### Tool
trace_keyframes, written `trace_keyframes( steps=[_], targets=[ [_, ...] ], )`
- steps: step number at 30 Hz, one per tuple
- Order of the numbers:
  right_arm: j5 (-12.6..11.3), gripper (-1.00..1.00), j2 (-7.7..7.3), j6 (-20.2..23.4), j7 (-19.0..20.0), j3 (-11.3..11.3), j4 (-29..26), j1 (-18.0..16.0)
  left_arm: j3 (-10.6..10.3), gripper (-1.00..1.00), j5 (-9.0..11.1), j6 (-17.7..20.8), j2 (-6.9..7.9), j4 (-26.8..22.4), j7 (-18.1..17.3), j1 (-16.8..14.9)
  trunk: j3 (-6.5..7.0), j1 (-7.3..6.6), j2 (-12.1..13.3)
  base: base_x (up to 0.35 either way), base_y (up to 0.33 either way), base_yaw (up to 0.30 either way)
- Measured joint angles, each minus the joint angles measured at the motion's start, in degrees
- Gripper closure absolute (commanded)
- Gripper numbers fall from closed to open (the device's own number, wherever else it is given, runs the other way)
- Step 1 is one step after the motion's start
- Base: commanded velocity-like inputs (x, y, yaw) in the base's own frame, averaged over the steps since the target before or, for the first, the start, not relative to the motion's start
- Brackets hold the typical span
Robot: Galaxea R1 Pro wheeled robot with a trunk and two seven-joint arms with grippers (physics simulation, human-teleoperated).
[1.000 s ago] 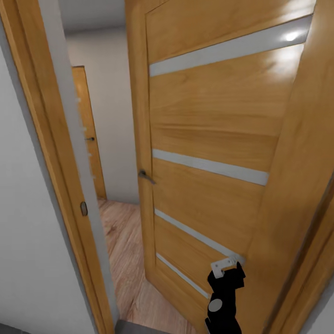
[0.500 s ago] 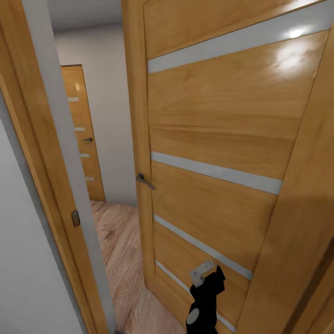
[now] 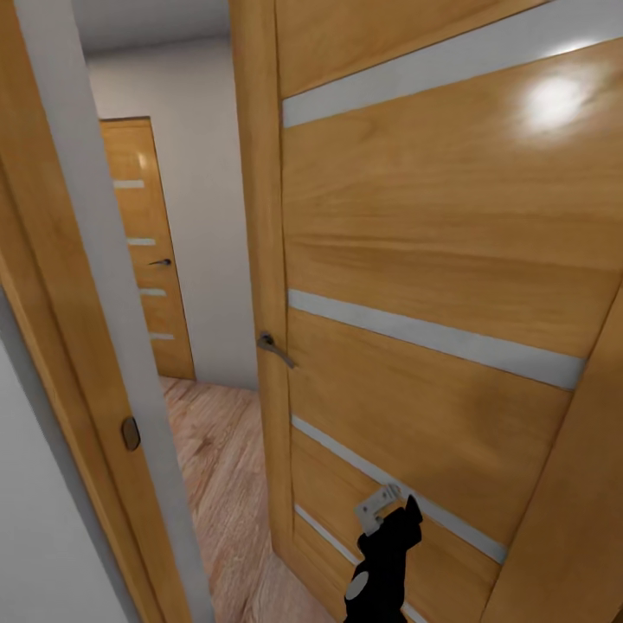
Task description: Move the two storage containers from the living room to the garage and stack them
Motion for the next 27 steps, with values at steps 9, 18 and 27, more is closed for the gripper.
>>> trace_keyframes(
  steps=[9,18,27],
  targets=[
    [1.9,-1.00,-0.07,0.2,0.0,0.0,-0.1,0.0,0.0,-1.00,0.0,0.0,0.00,0.0,0.0,0.0,0.00,0.01,0.0,0.015,0.005,0.000],
    [2.2,-1.00,-0.13,0.2,0.0,-0.3,-0.1,-3.7,0.0,-1.00,0.0,0.0,0.00,0.0,0.0,0.0,0.00,0.00,0.0,0.108,0.000,0.000],
    [-0.9,-1.00,-0.04,4.7,0.3,-0.5,0.5,-12.5,0.0,-1.00,0.0,0.0,0.00,0.0,0.0,0.0,-0.01,0.00,0.0,0.148,0.000,0.000]
  ],
)
